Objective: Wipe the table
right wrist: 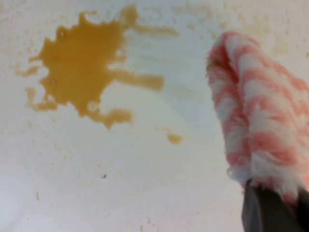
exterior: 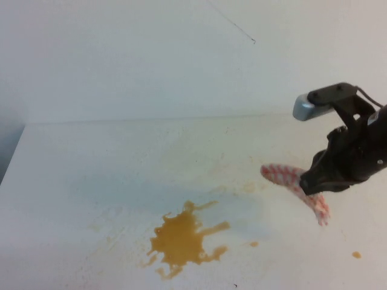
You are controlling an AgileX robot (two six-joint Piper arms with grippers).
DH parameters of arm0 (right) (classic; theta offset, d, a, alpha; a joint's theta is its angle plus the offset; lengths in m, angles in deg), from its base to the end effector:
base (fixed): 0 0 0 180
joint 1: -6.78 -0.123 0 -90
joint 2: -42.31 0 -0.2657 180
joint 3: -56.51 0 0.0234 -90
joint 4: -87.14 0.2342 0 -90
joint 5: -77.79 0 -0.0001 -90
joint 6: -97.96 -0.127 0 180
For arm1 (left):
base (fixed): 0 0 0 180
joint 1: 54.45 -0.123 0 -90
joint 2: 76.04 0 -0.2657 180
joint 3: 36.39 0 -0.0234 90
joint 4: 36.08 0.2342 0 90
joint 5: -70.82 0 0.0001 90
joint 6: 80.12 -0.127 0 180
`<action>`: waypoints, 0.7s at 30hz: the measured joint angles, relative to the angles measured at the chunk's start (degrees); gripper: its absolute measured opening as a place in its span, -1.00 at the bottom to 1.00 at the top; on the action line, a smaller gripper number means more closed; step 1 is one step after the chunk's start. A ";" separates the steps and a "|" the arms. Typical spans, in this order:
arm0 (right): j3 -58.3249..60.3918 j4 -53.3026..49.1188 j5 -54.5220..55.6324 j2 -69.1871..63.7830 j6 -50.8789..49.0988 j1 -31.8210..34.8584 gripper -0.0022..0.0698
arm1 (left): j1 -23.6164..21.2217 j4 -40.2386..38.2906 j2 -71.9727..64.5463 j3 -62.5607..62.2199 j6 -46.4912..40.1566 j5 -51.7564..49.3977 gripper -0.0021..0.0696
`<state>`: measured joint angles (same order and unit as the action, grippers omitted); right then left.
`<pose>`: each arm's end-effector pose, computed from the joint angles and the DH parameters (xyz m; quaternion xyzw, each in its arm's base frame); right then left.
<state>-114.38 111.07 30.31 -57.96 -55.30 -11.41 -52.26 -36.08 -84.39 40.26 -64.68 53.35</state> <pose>0.3003 0.1387 0.2196 -0.2677 0.9264 0.1627 0.2089 0.0923 -0.0035 0.1778 -0.0900 0.7745 -0.0960 0.6187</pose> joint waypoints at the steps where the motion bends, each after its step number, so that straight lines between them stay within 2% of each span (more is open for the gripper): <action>1: 1.26 -0.14 -0.10 0.11 -0.29 0.00 -0.89 | 0.00 0.00 0.00 0.00 0.00 0.00 -0.95; 4: 7.37 0.81 2.82 0.11 -0.80 0.00 -0.89 | 0.00 0.00 0.00 0.00 0.12 0.00 -0.95; 7: 14.87 6.97 8.40 -0.28 0.40 0.00 -0.89 | 0.00 0.00 0.00 0.00 0.01 0.00 -0.95; 12: 20.89 23.83 15.05 -4.06 11.58 -2.27 -0.89 | 0.00 0.00 0.00 0.00 0.01 0.00 -0.95; 21: 18.60 53.87 18.39 -16.33 32.96 -8.18 -0.89 | 0.00 0.00 0.00 0.00 0.01 0.00 -0.95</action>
<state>-95.78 164.94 48.69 -74.29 -22.33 -19.60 -52.26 -36.08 -84.39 40.26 -64.67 53.35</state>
